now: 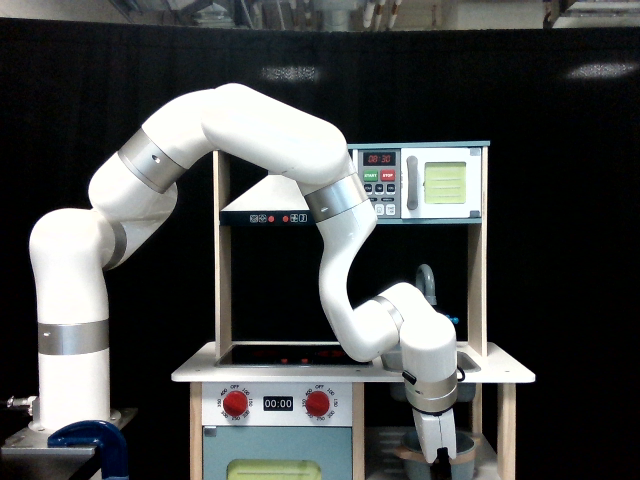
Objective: Put the bowl inside the kitchen cabinet
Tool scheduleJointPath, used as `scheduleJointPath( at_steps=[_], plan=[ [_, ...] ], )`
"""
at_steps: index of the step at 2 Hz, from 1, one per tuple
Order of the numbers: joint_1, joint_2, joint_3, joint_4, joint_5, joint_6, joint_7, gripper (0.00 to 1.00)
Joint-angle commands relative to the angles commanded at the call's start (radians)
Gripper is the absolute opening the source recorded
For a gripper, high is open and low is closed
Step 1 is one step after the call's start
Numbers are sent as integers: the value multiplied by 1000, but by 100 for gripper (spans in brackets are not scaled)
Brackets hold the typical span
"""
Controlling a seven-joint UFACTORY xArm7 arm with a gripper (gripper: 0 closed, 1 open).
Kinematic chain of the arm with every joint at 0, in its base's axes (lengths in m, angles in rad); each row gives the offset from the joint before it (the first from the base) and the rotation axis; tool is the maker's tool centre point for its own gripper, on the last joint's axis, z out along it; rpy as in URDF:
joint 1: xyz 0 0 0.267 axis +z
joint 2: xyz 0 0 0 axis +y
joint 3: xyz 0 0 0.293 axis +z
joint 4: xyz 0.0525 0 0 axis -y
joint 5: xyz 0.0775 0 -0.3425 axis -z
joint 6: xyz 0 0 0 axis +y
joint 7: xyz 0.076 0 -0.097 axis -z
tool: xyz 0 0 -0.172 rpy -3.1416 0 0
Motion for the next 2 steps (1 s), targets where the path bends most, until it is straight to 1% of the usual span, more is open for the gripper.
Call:
scheduleJointPath(
  at_steps=[1, 2],
  plan=[
    [-29, -54, 13, -41, -34, 10, 23, 100],
    [-98, -152, 10, -106, -103, 63, 46, 100]
  ],
)
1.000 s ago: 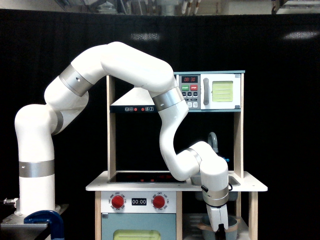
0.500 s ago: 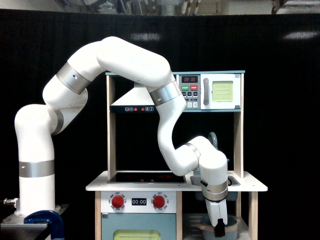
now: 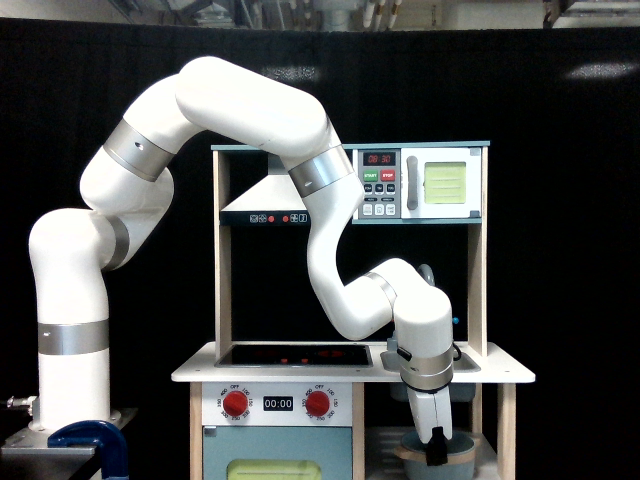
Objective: Put the bowl inside the kitchen cabinet
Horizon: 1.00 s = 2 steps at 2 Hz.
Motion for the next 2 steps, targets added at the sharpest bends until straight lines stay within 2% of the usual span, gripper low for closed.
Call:
scheduleJointPath(
  at_steps=[1, 2],
  plan=[
    [-127, -364, -88, -196, -166, 233, 58, 100],
    [-256, -606, -217, -306, -320, 452, 7, 100]
  ],
)
